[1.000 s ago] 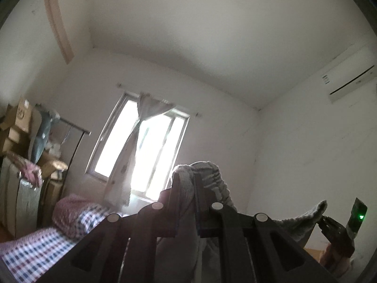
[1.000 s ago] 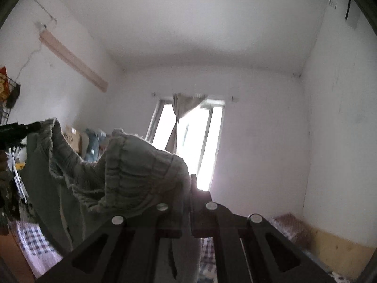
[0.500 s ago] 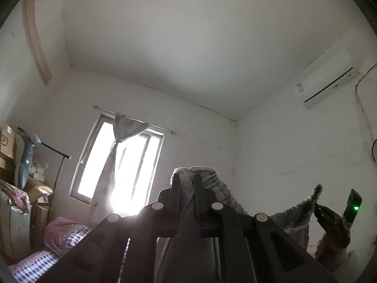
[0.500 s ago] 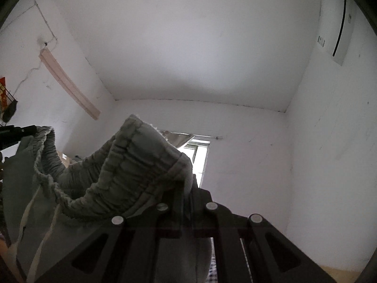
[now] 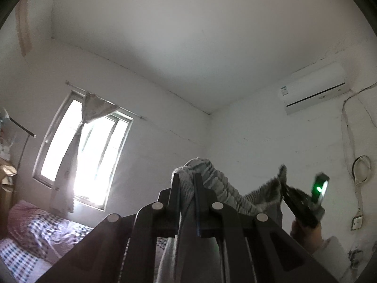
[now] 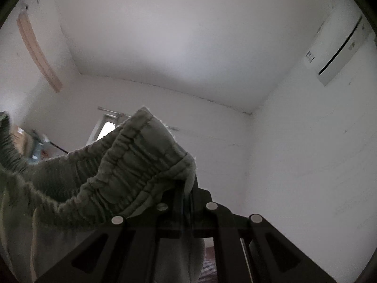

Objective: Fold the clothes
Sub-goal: 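Raise the sweatpants high with both tools, holding the waistband spread apart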

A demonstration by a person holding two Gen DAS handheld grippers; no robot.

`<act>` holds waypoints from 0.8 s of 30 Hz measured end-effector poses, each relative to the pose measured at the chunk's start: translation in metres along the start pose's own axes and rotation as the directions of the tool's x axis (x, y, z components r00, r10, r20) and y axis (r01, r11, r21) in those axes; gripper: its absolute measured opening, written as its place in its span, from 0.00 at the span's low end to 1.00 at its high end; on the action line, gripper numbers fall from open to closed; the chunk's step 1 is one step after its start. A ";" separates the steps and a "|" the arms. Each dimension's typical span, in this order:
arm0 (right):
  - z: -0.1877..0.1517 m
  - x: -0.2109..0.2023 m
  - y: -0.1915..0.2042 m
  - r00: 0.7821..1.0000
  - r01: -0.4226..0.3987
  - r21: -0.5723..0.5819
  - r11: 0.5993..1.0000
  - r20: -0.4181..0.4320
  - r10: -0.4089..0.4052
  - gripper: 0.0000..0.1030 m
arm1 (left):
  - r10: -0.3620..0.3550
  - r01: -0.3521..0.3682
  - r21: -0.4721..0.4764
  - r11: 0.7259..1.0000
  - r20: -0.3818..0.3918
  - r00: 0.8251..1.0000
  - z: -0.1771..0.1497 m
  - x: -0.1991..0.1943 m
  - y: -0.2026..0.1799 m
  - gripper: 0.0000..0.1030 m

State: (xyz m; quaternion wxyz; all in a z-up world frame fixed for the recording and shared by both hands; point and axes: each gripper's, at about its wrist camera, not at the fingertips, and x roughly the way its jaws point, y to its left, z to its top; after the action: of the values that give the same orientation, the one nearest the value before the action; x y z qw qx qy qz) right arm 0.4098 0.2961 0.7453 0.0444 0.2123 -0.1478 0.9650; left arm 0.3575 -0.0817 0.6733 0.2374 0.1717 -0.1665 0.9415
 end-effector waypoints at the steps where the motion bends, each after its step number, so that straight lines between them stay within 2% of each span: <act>1: 0.007 0.010 0.002 1.000 0.027 -0.016 1.000 0.000 -0.027 0.02 | -0.002 0.002 -0.011 1.000 -0.004 1.000 -0.002 0.008 0.004 0.09; 5: 0.030 0.045 0.018 0.995 0.101 -0.061 0.993 0.013 -0.101 0.02 | 0.015 -0.016 -0.051 0.999 -0.024 1.000 -0.010 0.027 0.032 0.09; 9: 0.042 0.095 0.071 0.987 0.157 -0.099 0.983 0.055 -0.152 0.02 | 0.051 -0.054 -0.077 0.996 -0.039 0.998 -0.018 0.039 0.068 0.09; 12: 0.035 0.128 0.128 0.986 0.157 -0.104 0.982 0.078 -0.149 0.02 | 0.127 -0.129 -0.062 0.990 -0.034 0.991 -0.025 0.037 0.110 0.09; 15: 0.016 0.165 0.200 0.992 0.105 -0.072 0.992 0.076 -0.099 0.02 | 0.257 -0.259 -0.053 0.964 -0.046 0.965 -0.036 0.025 0.172 0.09; 17: -0.015 0.193 0.262 0.996 0.053 -0.053 0.997 0.070 -0.049 0.02 | 0.364 -0.367 -0.040 0.929 -0.065 0.929 -0.046 0.011 0.223 0.09; 19: -0.049 0.213 0.330 0.998 -0.006 -0.035 0.999 0.062 0.008 0.02 | 0.471 -0.475 -0.027 0.880 -0.085 0.878 -0.057 -0.008 0.274 0.09; 22: -0.102 0.224 0.455 0.989 -0.148 -0.023 0.989 0.005 0.148 0.02 | 0.619 -0.624 -0.009 0.781 -0.121 0.776 -0.077 -0.045 0.352 0.09; 23: -0.119 0.226 0.495 0.980 -0.197 -0.020 0.980 -0.021 0.197 0.02 | 0.666 -0.673 -0.007 0.740 -0.136 0.734 -0.087 -0.062 0.380 0.09; 24: -0.135 0.227 0.535 0.969 -0.245 -0.016 0.969 -0.046 0.244 0.02 | 0.698 -0.707 -0.009 0.707 -0.149 0.700 -0.098 -0.077 0.402 0.09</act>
State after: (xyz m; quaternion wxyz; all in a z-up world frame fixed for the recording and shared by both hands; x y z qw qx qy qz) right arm 0.0708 -0.1668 0.5816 -0.0695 0.1708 -0.1824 0.9658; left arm 0.1948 -0.4081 0.4622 -0.1235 0.0236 -0.2338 0.9641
